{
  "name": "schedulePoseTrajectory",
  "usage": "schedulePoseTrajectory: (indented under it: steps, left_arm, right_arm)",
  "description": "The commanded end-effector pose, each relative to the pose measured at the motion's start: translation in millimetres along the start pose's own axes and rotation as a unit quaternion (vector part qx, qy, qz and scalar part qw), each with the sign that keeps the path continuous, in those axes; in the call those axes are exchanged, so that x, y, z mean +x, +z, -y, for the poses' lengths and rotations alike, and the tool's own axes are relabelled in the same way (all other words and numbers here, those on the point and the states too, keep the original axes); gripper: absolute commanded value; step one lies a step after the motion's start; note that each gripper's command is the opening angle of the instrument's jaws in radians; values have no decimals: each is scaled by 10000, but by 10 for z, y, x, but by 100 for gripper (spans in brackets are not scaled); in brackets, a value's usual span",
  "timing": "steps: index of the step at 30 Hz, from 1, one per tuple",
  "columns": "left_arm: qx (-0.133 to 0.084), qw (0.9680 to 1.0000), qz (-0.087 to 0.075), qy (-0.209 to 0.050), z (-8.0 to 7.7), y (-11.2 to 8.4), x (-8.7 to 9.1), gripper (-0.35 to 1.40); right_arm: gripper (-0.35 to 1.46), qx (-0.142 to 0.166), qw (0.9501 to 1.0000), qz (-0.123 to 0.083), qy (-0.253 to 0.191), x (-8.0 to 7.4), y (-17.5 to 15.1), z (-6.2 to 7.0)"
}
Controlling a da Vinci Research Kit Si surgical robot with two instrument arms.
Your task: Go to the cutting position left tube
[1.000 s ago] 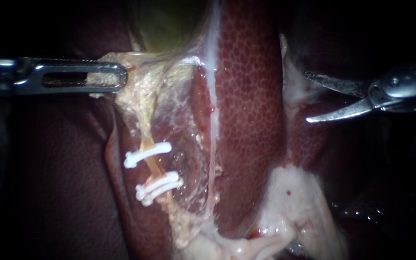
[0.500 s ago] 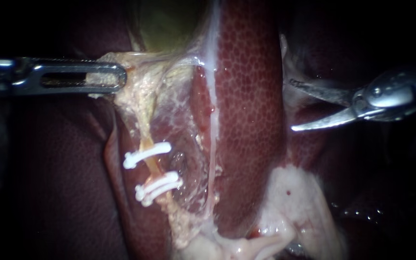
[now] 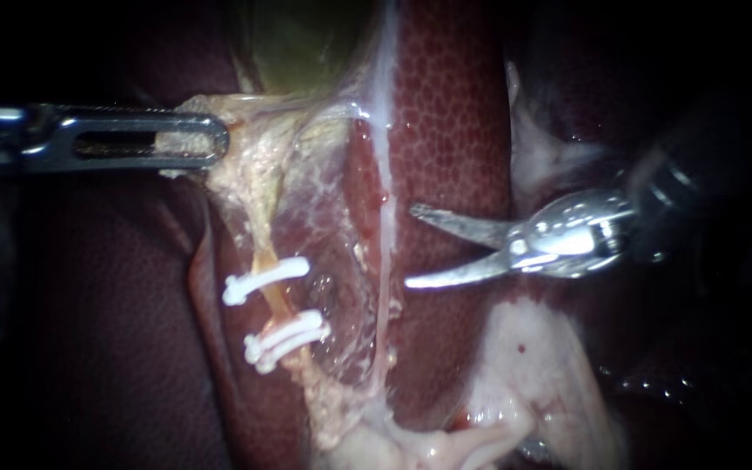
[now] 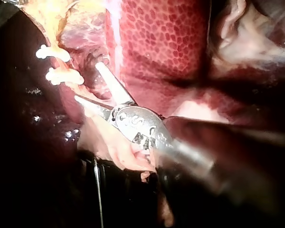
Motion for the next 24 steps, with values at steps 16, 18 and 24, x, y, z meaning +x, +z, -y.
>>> schedulePoseTrajectory:
  steps: [16, 18, 24]
  left_arm:
    - [-5, 10000, 2, -1, 2, 0, 0, -35]
    - [-7, 10000, 2, -2, 2, 0, 0, -35]
    - [-9, 10000, 3, -2, 3, 0, 0, -35]
  right_arm:
    - [142, 406, 9986, 69, 337, -41, 93, 6]
    - [142, 471, 9982, 64, 370, -42, 100, 6]
    - [142, 607, 9972, 56, 438, -39, 117, 6]
